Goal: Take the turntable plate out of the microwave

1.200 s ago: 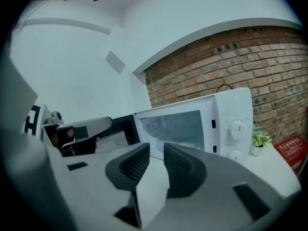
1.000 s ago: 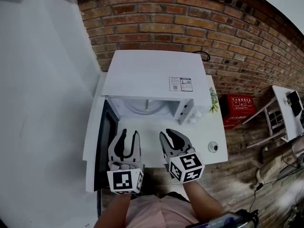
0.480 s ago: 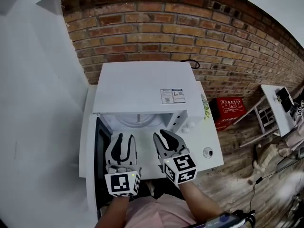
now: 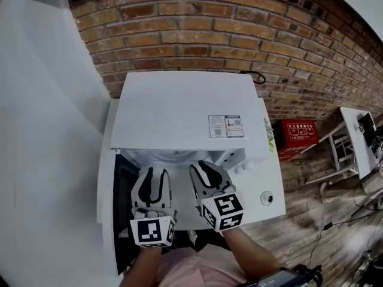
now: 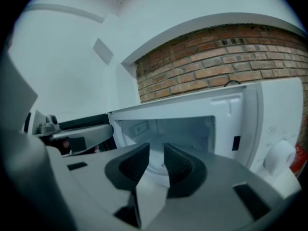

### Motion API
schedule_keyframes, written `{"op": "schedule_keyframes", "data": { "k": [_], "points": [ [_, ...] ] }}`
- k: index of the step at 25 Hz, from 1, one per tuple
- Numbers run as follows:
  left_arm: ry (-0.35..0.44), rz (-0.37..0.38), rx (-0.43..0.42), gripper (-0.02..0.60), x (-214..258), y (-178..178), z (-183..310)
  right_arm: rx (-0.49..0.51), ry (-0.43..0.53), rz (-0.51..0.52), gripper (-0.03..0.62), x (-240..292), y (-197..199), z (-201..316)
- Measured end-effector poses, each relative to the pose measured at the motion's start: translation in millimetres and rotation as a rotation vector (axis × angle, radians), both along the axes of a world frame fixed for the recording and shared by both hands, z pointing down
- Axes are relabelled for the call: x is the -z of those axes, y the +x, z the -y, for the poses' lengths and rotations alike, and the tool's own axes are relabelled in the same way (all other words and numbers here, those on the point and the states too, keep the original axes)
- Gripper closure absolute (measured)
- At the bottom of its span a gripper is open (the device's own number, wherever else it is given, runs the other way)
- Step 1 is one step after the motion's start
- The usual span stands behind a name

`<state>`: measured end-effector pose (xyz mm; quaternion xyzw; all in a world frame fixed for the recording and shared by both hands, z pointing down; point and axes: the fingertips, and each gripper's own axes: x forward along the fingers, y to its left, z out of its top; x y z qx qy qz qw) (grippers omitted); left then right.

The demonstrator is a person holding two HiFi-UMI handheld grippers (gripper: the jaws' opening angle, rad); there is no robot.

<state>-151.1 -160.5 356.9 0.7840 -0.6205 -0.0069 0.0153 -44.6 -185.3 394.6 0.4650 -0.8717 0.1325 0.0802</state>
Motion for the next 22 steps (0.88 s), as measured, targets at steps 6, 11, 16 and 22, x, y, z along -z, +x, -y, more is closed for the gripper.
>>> {"op": "schedule_keyframes", "data": {
  "k": [6, 11, 16, 22],
  "points": [
    [-0.041, 0.001, 0.006, 0.447, -24.6, 2.2, 17.0, 0.014, -0.055, -0.003, 0.493, -29.1, -10.5, 18.2],
    [-0.109, -0.013, 0.019, 0.447, -61.0, 4.3, 22.8, 0.031, -0.117, -0.005, 0.493, -64.2, -17.0, 24.7],
    [-0.138, -0.007, 0.035, 0.448, -84.0, -0.3, 35.9, 0.025, -0.141, -0.02, 0.496, -91.0, -19.1, 42.8],
    [-0.156, -0.01, 0.071, 0.448, -93.8, -12.0, 46.3, 0.013, -0.154, -0.033, 0.496, -107.2, -22.7, 62.7]
  ]
}}
